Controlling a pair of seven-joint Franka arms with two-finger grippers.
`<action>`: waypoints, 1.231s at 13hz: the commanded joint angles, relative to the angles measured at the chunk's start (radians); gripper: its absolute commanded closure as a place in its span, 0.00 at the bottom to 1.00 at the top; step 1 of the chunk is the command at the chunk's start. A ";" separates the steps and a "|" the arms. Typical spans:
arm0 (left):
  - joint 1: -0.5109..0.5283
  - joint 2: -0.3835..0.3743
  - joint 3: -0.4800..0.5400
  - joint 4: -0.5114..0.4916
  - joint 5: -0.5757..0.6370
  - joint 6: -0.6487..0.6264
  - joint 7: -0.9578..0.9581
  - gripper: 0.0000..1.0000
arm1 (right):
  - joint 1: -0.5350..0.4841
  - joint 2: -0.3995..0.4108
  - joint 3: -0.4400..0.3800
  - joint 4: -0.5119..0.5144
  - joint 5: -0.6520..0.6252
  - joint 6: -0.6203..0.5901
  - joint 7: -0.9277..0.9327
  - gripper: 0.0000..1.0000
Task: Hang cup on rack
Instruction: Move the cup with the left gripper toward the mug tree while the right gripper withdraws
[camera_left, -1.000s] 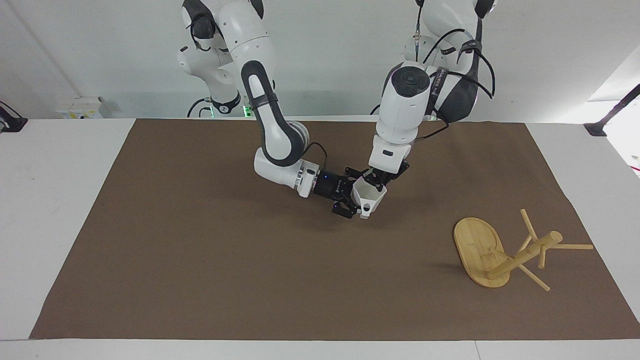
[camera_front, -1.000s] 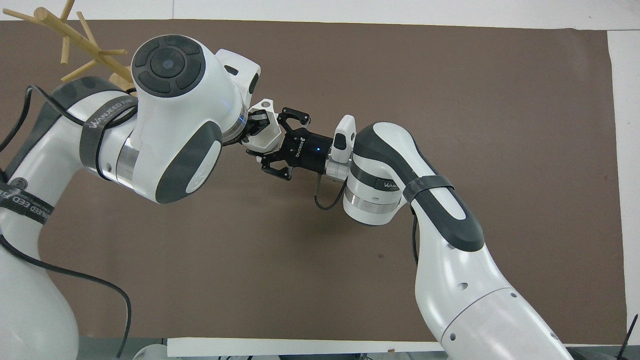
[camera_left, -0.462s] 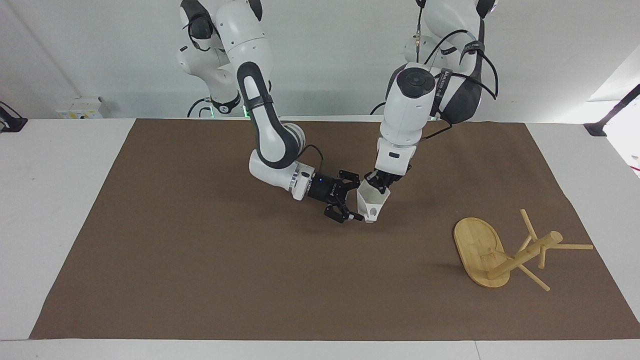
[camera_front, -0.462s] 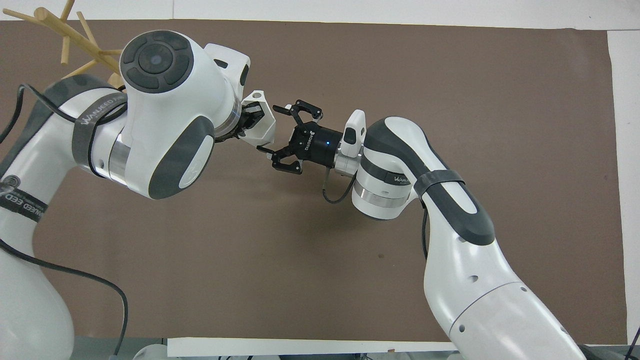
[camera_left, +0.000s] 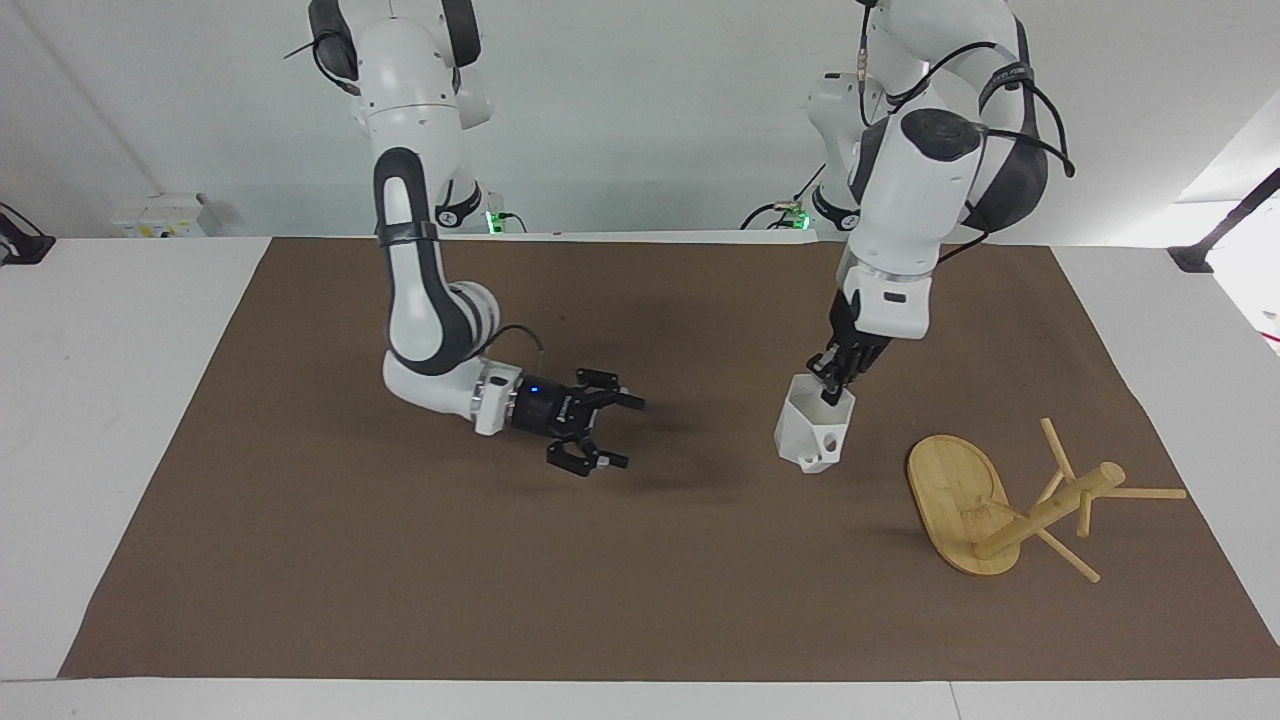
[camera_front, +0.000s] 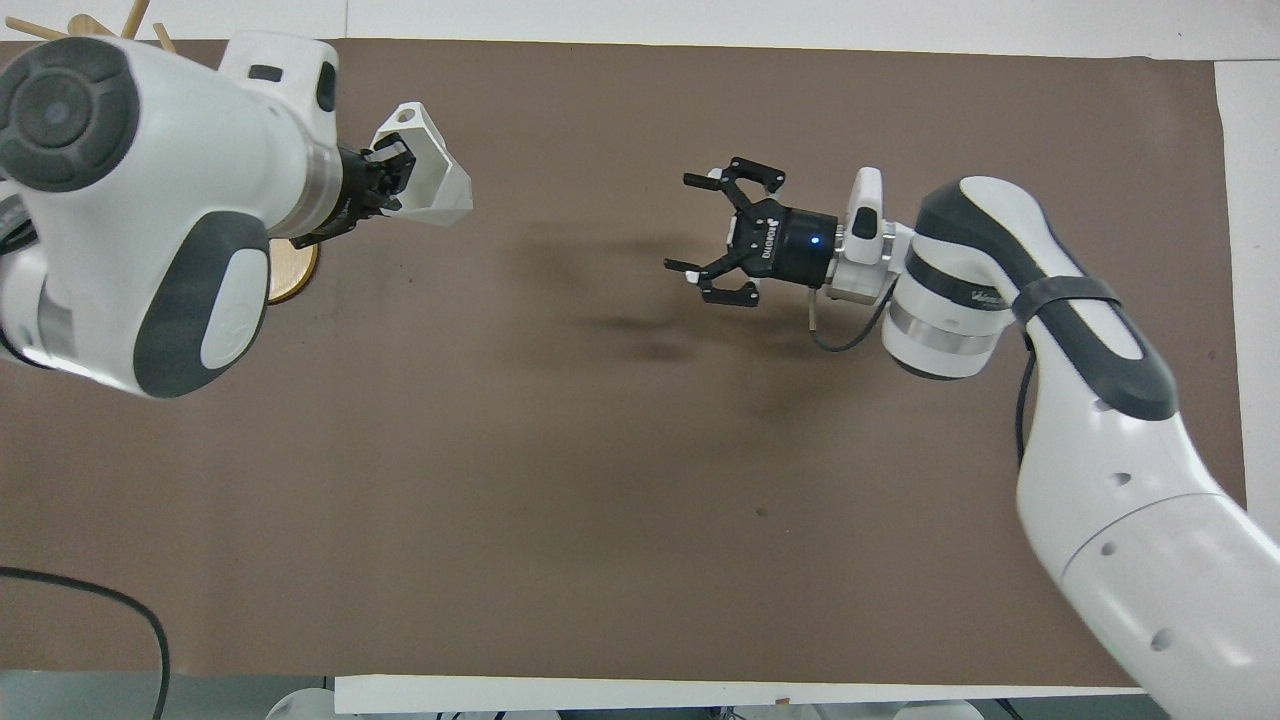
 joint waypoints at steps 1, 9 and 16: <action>0.021 -0.197 -0.007 -0.423 0.002 0.431 0.010 1.00 | -0.204 -0.029 0.017 0.011 -0.270 -0.129 0.067 0.00; 0.127 -0.075 -0.013 -0.544 0.004 0.963 0.009 1.00 | -0.430 -0.289 0.015 0.177 -1.129 -0.303 0.628 0.00; 0.189 0.046 -0.016 -0.429 0.005 0.962 0.007 1.00 | -0.351 -0.378 0.029 0.283 -1.493 -0.309 1.328 0.00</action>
